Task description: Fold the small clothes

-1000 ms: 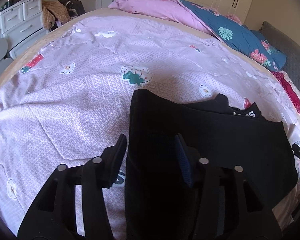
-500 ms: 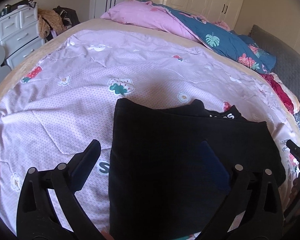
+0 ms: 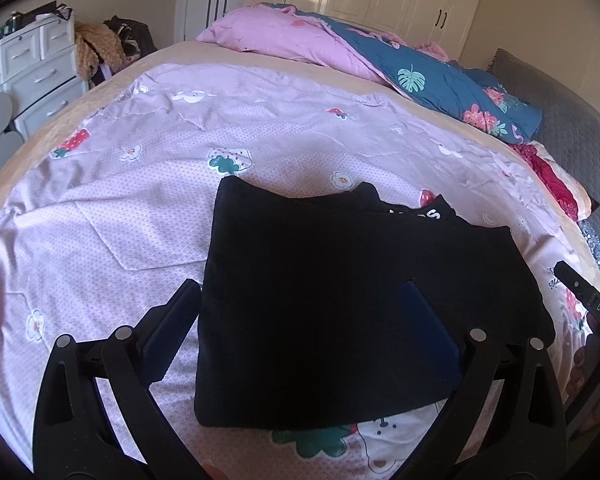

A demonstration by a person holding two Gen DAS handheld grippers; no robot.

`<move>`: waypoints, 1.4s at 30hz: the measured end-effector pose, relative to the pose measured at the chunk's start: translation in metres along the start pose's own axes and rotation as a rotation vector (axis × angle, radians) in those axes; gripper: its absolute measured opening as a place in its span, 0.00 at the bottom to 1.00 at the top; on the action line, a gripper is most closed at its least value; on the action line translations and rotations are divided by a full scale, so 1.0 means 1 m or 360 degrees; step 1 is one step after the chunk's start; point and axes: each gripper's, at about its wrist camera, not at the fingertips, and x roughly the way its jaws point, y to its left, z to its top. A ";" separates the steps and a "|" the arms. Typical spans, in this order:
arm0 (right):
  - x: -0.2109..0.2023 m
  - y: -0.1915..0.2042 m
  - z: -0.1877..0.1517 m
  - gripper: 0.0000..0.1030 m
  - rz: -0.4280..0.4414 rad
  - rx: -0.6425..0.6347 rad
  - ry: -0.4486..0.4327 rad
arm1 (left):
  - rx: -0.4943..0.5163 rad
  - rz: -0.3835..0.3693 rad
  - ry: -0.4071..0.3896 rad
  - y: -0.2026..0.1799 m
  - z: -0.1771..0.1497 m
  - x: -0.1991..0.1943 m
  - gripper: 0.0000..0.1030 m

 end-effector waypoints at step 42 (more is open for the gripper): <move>0.014 0.248 -0.117 0.96 0.0371 -0.1180 0.0179 | -0.0273 0.0321 0.0047 0.101 0.003 0.024 0.91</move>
